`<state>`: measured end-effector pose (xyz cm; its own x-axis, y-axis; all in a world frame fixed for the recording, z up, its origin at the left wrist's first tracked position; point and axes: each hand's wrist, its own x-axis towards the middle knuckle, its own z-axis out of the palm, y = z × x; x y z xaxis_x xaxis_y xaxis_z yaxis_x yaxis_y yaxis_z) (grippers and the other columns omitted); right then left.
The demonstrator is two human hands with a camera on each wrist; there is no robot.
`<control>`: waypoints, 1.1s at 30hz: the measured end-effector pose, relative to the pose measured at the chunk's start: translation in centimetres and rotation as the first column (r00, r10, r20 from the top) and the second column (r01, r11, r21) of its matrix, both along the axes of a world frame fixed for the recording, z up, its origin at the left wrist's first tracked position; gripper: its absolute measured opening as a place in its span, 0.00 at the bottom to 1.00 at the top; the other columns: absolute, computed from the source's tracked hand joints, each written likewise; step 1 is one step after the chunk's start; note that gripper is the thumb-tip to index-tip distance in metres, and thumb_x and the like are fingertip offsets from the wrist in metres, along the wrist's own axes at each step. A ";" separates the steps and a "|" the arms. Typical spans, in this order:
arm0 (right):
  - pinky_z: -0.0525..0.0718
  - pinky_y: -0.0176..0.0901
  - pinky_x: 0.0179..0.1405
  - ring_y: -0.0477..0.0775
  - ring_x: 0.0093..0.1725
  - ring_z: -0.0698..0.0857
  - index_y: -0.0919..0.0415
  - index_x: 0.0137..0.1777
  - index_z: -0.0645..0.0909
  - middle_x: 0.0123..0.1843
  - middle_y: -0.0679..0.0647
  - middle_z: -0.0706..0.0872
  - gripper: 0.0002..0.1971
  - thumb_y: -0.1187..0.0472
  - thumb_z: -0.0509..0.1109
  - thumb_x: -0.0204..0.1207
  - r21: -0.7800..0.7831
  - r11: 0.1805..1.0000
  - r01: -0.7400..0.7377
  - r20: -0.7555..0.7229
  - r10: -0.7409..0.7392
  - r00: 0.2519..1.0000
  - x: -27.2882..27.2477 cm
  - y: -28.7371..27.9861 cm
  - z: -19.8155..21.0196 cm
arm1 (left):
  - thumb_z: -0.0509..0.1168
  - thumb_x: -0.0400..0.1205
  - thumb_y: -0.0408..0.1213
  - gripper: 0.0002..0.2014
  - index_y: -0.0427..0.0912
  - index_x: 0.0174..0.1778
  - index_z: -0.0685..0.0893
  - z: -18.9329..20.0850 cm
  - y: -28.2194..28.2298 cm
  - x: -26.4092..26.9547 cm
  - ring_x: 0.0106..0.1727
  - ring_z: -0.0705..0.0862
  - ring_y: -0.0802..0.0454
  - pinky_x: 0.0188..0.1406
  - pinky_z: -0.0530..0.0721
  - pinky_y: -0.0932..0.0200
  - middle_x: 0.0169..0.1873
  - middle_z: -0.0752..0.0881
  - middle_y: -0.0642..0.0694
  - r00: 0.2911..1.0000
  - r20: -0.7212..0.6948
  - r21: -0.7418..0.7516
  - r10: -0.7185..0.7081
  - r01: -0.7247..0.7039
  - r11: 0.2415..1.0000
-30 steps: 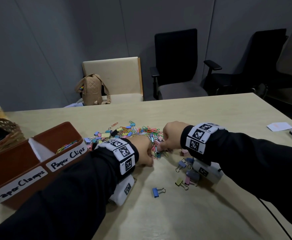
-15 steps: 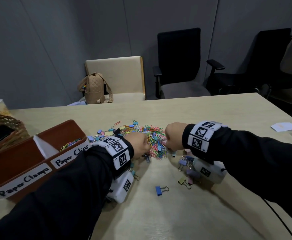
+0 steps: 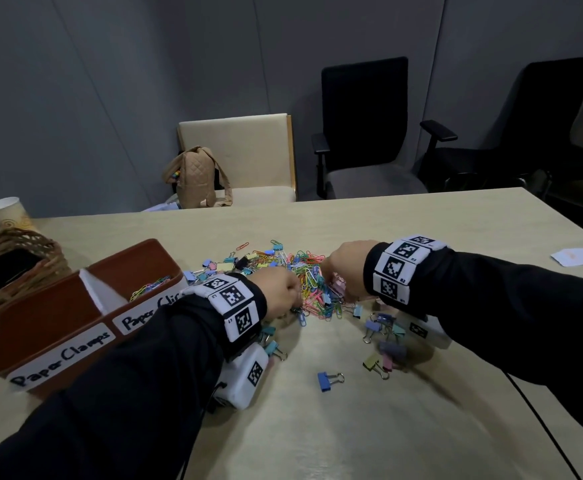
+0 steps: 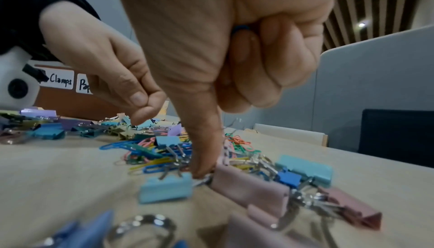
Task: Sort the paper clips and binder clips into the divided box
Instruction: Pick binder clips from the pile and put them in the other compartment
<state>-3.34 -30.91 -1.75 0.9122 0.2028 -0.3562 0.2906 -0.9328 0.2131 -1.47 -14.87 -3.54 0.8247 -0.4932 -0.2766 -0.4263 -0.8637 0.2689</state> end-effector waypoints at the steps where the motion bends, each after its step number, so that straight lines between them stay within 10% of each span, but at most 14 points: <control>1: 0.77 0.43 0.41 0.59 0.56 0.83 0.55 0.66 0.78 0.59 0.55 0.84 0.21 0.56 0.75 0.73 0.012 1.000 -0.004 0.024 0.004 1.000 0.0 -0.2 -0.1 | 0.57 0.84 0.33 0.11 0.41 0.49 0.85 -0.1 -0.1 0.0 0.44 0.79 0.52 0.42 0.74 0.62 0.40 0.82 0.49 1.000 0.013 0.005 -0.009 0.009 1.000; 7: 0.80 0.42 0.43 0.55 0.44 0.80 0.58 0.46 0.83 0.42 0.51 0.84 0.07 0.54 0.69 0.76 0.251 0.968 0.029 0.137 -0.065 0.988 -0.3 -2.2 0.2 | 0.61 0.83 0.38 0.08 0.46 0.50 0.85 -0.5 -1.2 0.1 0.52 0.83 0.49 0.44 0.75 0.63 0.50 0.87 0.47 0.996 0.076 -0.036 -0.040 0.043 0.998; 10: 0.78 0.43 0.44 0.53 0.45 0.78 0.52 0.54 0.82 0.36 0.44 0.76 0.13 0.52 0.75 0.72 0.272 0.958 0.091 0.090 -0.119 0.989 -0.2 -3.1 0.1 | 0.67 0.80 0.41 0.06 0.48 0.50 0.85 -0.7 -1.7 0.2 0.50 0.82 0.50 0.44 0.75 0.62 0.46 0.83 0.51 0.992 0.107 -0.038 -0.068 0.072 0.997; 16: 0.77 0.42 0.48 0.55 0.59 0.82 0.50 0.68 0.77 0.61 0.51 0.84 0.28 0.48 0.78 0.69 0.163 0.982 0.094 0.019 -0.098 0.995 0.2 -2.2 -0.7 | 0.74 0.73 0.49 0.11 0.50 0.49 0.87 -0.6 -2.7 0.3 0.51 0.82 0.51 0.42 0.75 0.61 0.47 0.84 0.51 0.978 0.173 0.001 -0.116 0.118 0.993; 27: 0.83 0.46 0.43 0.56 0.46 0.84 0.58 0.48 0.83 0.44 0.53 0.87 0.17 0.44 0.72 0.70 0.287 0.951 0.119 0.145 -0.166 0.976 -1.0 -3.9 0.4 | 0.71 0.74 0.44 0.07 0.48 0.45 0.89 -0.9 -3.7 0.7 0.49 0.85 0.50 0.42 0.82 0.59 0.45 0.88 0.50 0.974 0.165 0.045 -0.154 0.149 0.988; 33: 0.85 0.47 0.49 0.55 0.50 0.86 0.57 0.53 0.83 0.51 0.52 0.88 0.25 0.38 0.75 0.67 0.059 0.959 0.277 0.016 -0.279 0.960 -1.5 -6.6 0.4 | 0.72 0.75 0.42 0.13 0.52 0.55 0.86 -0.2 -4.1 0.4 0.44 0.77 0.54 0.36 0.72 0.64 0.41 0.76 0.56 0.952 0.171 0.079 -0.253 0.243 0.967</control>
